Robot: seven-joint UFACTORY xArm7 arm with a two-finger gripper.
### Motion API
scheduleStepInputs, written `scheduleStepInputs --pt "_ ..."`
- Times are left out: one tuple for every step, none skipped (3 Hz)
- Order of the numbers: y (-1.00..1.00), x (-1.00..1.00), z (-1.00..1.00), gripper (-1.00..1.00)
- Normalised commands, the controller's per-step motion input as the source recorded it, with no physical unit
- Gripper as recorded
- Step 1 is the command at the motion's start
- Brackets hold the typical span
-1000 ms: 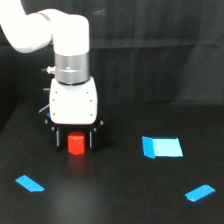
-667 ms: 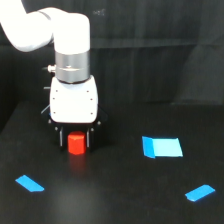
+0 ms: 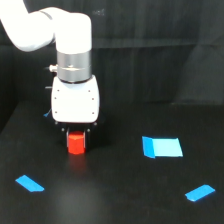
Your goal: Pick up the red object from the table
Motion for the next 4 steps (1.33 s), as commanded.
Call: scheduleStepInputs --pt "-0.08 0.06 0.06 -0.93" --pt "-0.09 0.27 0.98 -1.0" --pt "-0.01 0.03 0.92 -1.0" --pt "0.09 -0.02 0.98 -0.93"
